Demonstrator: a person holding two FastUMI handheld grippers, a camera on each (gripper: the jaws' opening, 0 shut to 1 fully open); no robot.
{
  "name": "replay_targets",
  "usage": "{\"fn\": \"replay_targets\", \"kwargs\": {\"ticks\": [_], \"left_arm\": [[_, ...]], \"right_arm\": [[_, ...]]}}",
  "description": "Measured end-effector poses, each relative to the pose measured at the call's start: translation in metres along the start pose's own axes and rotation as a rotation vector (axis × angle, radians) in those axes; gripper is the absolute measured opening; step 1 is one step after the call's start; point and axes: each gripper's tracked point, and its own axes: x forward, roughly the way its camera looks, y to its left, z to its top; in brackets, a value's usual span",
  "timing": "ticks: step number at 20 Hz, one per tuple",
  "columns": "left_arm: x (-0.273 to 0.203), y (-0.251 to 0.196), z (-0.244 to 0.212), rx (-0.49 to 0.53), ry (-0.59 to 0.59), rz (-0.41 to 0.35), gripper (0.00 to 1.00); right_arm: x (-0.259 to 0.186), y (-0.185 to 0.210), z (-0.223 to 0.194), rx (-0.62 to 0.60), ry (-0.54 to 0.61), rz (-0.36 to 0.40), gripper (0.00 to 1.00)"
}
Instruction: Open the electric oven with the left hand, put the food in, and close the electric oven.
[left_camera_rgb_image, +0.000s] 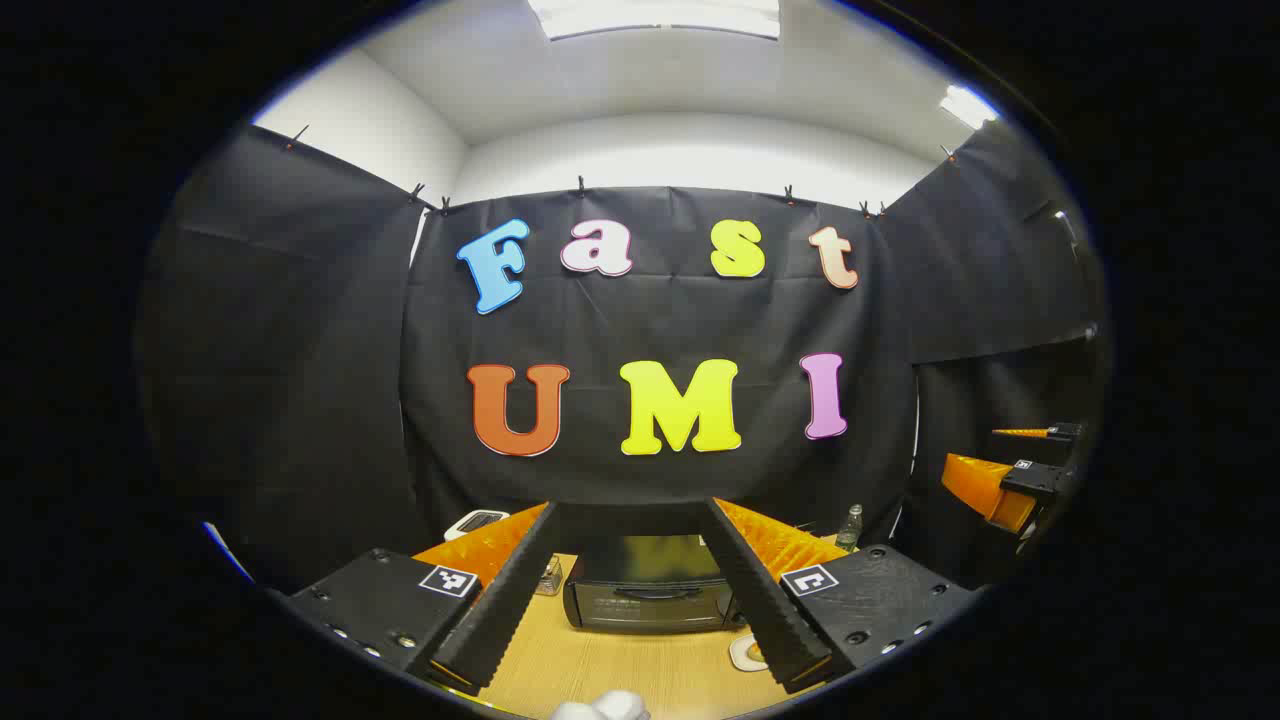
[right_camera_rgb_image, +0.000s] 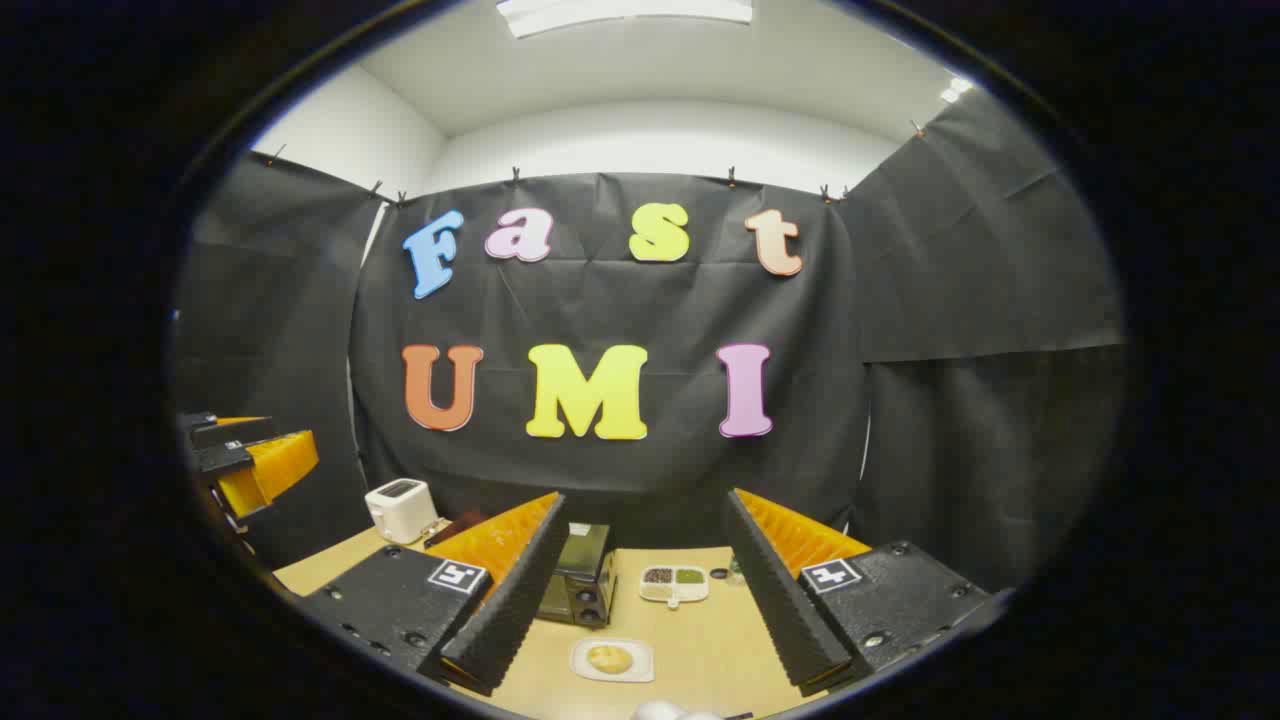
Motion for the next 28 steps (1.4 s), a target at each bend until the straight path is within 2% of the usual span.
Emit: {"fn": "replay_targets", "kwargs": {"ticks": [17, 23, 28], "left_arm": [[0.011, -0.002, -0.011, 0.02, 0.009, 0.008, 0.95], [0.037, -0.007, -0.065, 0.025, 0.052, 0.005, 0.95], [0.072, -0.02, -0.13, 0.03, 0.099, -0.013, 0.95]], "right_arm": [[0.013, -0.007, -0.004, -0.003, 0.002, 0.002, 0.97], [0.014, -0.017, -0.012, -0.01, -0.001, -0.01, 0.97], [0.013, -0.034, -0.018, -0.013, 0.004, -0.04, 0.97]]}}
